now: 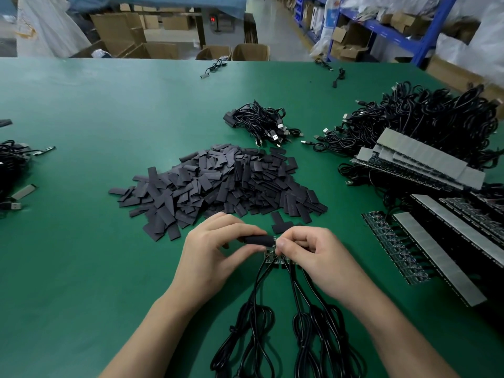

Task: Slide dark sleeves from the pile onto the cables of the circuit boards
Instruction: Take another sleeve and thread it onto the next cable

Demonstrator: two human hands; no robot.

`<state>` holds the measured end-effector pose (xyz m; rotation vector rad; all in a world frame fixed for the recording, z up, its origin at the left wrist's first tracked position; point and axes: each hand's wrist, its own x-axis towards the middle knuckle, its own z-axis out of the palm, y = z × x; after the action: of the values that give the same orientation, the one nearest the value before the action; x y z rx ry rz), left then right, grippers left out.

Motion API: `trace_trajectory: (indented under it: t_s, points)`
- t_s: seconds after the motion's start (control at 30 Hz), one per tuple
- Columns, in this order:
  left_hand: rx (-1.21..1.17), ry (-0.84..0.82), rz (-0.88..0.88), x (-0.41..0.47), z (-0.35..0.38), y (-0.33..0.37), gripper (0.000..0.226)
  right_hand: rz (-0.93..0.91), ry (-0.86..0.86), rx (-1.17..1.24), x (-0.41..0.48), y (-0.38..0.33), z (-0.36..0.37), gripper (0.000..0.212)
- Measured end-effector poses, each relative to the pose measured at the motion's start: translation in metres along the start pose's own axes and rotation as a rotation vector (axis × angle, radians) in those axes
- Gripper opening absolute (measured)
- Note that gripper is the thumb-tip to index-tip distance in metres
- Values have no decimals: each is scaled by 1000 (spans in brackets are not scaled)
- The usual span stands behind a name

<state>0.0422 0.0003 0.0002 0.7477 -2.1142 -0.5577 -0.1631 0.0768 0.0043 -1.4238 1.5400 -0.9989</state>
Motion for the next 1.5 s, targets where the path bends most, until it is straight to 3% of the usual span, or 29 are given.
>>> trace_trajectory:
  t_s: [0.57, 0.83, 1.5]
  points:
    - [9, 33, -28, -1, 2, 6, 18, -2, 19, 57, 1, 1, 4, 37]
    - [20, 20, 94, -1, 3, -2, 17, 0, -9, 101, 0, 1, 5, 35]
    - [75, 24, 190, -1, 4, -3, 22, 22, -139, 230, -2, -11, -1, 25]
